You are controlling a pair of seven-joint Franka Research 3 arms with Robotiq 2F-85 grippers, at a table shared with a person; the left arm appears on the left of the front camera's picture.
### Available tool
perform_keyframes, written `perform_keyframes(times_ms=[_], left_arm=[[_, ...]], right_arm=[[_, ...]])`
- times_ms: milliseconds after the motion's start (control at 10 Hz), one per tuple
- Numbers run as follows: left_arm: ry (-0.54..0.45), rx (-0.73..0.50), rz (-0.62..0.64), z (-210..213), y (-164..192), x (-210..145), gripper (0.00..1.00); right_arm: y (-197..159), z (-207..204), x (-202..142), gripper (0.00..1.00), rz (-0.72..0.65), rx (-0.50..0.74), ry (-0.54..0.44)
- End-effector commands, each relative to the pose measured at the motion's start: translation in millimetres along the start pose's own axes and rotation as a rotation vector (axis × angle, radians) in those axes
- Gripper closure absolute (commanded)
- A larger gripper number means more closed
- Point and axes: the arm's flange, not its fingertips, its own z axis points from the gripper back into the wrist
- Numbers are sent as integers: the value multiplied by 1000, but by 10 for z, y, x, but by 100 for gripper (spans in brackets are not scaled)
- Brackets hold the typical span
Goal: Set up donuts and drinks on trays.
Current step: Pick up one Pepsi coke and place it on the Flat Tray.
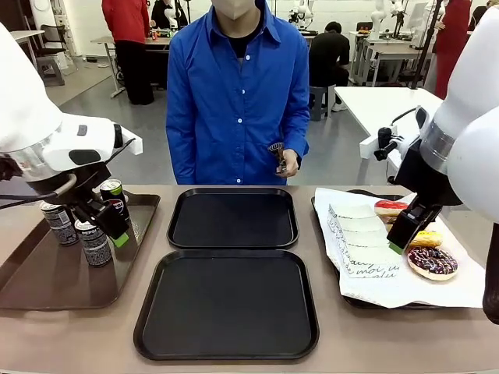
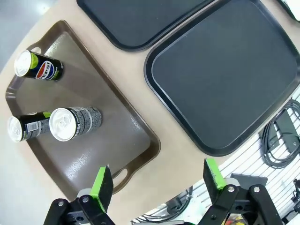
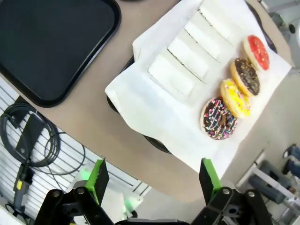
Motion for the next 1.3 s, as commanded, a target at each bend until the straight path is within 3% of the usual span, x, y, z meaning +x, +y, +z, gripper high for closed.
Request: perform_keyframes(times_ms=[0, 100, 200, 300, 400, 500, 700, 900, 1100, 1200], left_arm=[[2, -32, -12, -108, 7, 52, 0], [0, 0, 0, 0, 0, 0, 0], [-130, -386, 171, 58, 179, 108, 0], [-202, -605, 269, 178, 326, 87, 0], [-250, -765, 341, 298, 462, -16, 0], [-300, -887, 430, 422, 656, -155, 0], [-332, -956, 565, 469, 1067, -507, 0], [-289, -987, 655, 353, 1386, -828, 0], [-268, -987, 772, 202, 1736, -1186, 0], [-265, -991, 816, 144, 1875, -1329, 0]], right_arm=[[-59, -158, 110, 0, -8, 71, -17], [0, 0, 0, 0, 0, 0, 0], [-238, -27, 18, 0, -124, 311, -80], [-459, 17, -112, 0, -218, 576, -152], [-725, 92, -339, 0, -308, 723, -234], [-857, 79, -459, 0, -360, 794, -262], [-1316, -249, -784, 0, -481, 943, -249], [-1762, -611, -1127, 0, -593, 1033, -225], [-2100, -897, -1487, 0, -680, 1065, -189], [-2201, -987, -1631, 0, -706, 1086, -223]])
